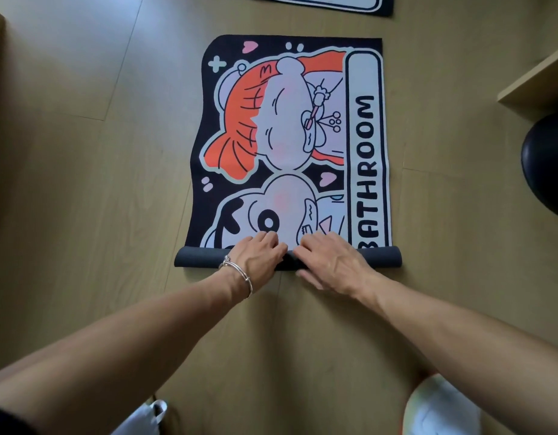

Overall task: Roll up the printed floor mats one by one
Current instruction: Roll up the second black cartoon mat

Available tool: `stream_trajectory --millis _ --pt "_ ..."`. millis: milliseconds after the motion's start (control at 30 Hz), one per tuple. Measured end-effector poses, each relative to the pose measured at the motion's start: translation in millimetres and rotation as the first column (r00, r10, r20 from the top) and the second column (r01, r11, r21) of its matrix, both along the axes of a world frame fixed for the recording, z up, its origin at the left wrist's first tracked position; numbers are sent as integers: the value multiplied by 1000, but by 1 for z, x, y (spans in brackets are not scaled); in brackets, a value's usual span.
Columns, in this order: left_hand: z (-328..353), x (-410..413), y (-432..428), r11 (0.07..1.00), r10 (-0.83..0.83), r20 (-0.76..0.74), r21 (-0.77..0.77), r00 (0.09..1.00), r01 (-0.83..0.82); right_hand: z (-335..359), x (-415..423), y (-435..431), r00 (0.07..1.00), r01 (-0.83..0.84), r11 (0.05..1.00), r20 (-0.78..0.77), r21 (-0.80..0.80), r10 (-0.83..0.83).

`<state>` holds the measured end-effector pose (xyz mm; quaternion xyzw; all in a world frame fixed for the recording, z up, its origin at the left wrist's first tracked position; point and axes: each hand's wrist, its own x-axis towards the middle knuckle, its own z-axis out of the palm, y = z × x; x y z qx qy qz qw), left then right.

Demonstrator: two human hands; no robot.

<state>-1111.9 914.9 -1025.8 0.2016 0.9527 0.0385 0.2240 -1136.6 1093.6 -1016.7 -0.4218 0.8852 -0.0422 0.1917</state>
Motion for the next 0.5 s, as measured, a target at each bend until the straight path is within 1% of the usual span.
stream_trajectory --millis 67,167,267,333,400,500 --pt "0 0 1 1000 -28 -24 -1 999 28 -3 1 3 999 -40 999 -22 11 40" --pt "1 0 -1 995 -96 -36 -37 995 95 -4 -2 3 1000 6 1000 4 -17 -6" --pt "2 0 -3 990 -119 -50 -82 992 115 -6 -4 2 998 50 999 28 1 -50" --pt "3 -4 -1 993 -84 -38 -88 996 80 -7 -7 1 996 89 996 25 -3 -89" --pt "4 -10 3 997 -23 -23 -73 999 21 -6 -10 0 993 118 993 -12 7 -118" --pt "4 -14 6 997 33 -3 -72 999 -33 -4 -10 -3 993 112 993 -41 34 -110"
